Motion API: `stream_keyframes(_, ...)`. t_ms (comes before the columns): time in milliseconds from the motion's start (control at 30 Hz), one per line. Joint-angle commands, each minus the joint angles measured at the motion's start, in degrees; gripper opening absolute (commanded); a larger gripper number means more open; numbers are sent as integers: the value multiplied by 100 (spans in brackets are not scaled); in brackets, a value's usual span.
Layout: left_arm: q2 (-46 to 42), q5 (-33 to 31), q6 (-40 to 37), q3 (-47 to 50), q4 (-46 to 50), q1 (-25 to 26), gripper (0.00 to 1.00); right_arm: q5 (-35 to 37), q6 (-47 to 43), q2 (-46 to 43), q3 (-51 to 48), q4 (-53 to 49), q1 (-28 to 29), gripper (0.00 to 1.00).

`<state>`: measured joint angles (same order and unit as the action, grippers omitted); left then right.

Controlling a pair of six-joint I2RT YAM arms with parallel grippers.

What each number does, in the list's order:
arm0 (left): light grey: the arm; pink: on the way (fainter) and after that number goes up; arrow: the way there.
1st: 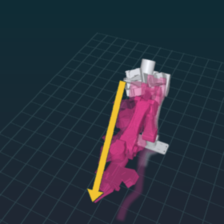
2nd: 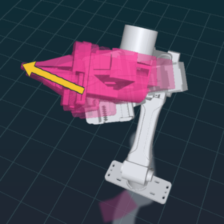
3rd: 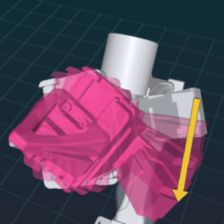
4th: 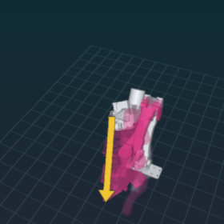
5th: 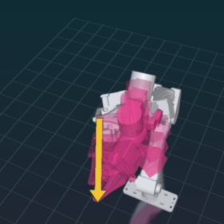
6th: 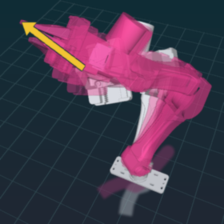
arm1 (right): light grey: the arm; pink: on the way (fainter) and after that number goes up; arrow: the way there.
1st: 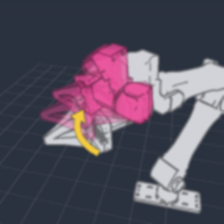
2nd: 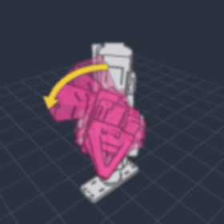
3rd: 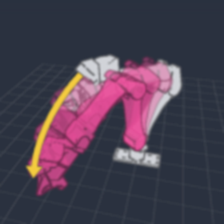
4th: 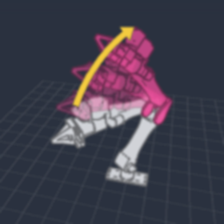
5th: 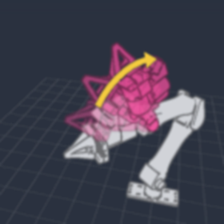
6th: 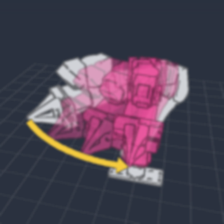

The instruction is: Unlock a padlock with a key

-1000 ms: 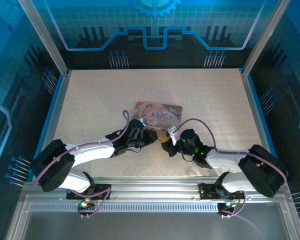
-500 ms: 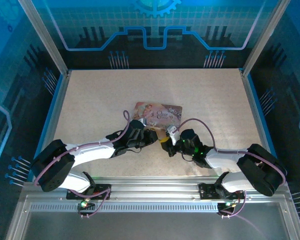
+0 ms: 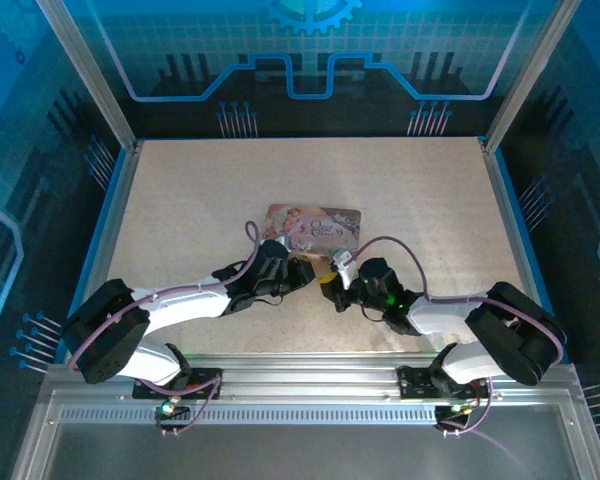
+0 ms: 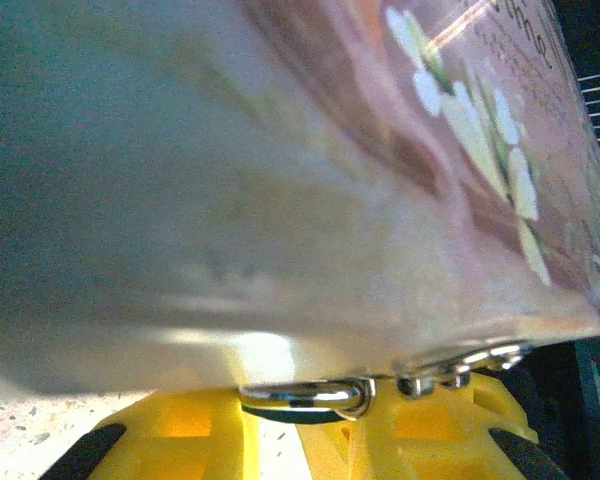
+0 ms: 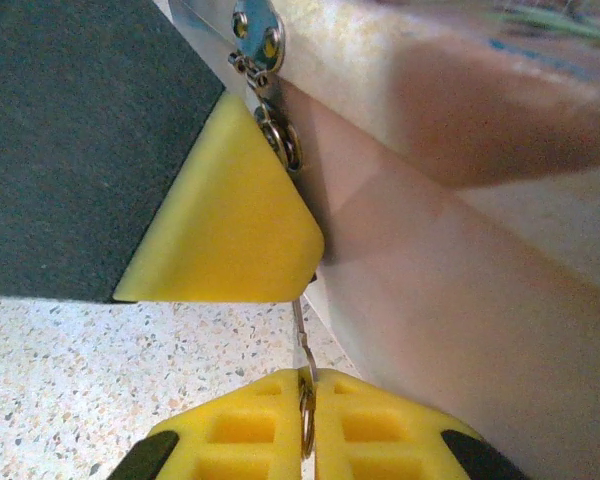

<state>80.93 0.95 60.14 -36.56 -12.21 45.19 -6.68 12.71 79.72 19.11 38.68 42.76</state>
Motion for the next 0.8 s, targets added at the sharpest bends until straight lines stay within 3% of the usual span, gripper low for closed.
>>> stream_keyframes(0, -283, 459, 181, -119, -262, 202, 7, 112, -128, 117, 279, 610, 43, 9)
stream_keyframes(467, -391, 626, 245, -145, -82, 201, 7, 268, -436, 195, 558, 632, 32, 10)
stream_keyframes(767, -366, 678, 236, -169, -35, 207, 7, -421, -285, 201, 817, 747, -146, 10)
